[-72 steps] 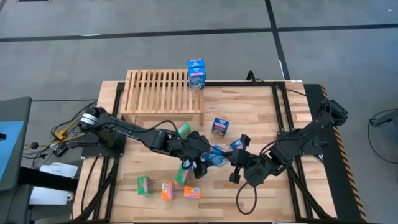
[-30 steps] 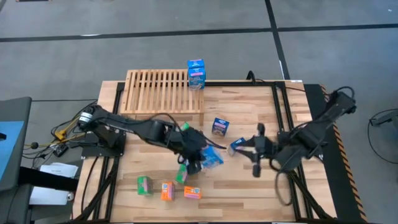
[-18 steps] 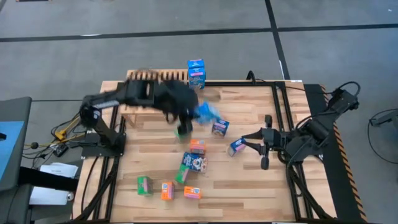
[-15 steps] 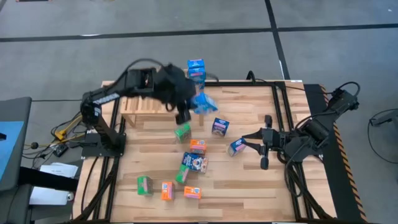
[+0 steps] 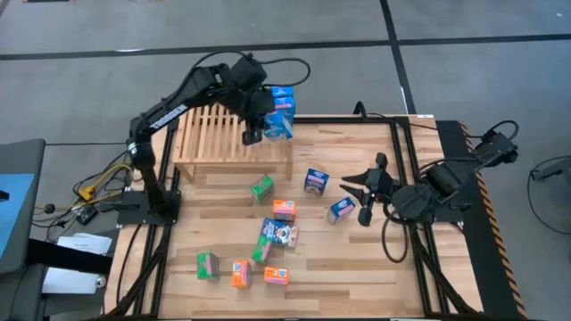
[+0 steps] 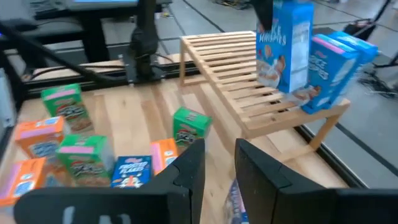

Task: Stack cereal on shelf
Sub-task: Put the light blue cereal box on the shelf aligned with the other light blue cereal boxes

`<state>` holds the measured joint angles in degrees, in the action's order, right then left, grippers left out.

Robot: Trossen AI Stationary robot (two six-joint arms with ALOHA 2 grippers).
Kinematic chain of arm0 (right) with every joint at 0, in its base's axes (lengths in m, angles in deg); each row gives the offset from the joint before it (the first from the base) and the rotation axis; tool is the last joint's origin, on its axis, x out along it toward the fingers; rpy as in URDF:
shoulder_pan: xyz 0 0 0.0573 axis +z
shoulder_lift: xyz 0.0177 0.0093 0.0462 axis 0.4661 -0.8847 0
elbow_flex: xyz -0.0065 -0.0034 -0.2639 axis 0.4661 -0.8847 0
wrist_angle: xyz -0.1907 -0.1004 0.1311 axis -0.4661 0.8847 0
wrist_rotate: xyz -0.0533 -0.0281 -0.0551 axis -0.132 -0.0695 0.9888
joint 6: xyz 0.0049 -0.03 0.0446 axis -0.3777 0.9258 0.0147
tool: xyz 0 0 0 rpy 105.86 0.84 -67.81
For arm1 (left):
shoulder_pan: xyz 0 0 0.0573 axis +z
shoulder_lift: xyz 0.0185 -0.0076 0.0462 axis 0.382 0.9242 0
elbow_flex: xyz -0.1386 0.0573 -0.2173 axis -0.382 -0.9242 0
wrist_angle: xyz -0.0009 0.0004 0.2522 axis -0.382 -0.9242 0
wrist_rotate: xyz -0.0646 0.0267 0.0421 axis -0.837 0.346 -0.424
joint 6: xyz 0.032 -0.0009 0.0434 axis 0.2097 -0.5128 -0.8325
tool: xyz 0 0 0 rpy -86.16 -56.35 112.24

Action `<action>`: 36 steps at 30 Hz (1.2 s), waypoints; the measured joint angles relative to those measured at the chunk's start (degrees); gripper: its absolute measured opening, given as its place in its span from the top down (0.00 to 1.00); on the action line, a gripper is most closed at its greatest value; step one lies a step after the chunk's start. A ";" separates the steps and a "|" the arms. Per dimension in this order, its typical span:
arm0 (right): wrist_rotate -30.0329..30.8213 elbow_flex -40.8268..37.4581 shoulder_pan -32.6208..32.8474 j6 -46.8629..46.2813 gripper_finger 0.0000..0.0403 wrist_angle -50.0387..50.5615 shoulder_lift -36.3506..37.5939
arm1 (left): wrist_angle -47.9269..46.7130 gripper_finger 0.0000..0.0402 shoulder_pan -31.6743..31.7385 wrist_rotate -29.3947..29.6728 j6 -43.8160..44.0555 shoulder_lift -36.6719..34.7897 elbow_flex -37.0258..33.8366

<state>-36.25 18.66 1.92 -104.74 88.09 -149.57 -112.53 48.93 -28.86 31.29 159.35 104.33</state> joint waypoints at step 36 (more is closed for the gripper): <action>-0.20 0.00 -7.37 0.04 0.72 1.99 0.00 | -5.36 0.70 1.65 -3.35 -7.43 7.15 5.59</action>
<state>-36.45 18.66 -5.45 -104.70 90.08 -149.56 -117.89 50.58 -32.22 23.86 166.50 109.91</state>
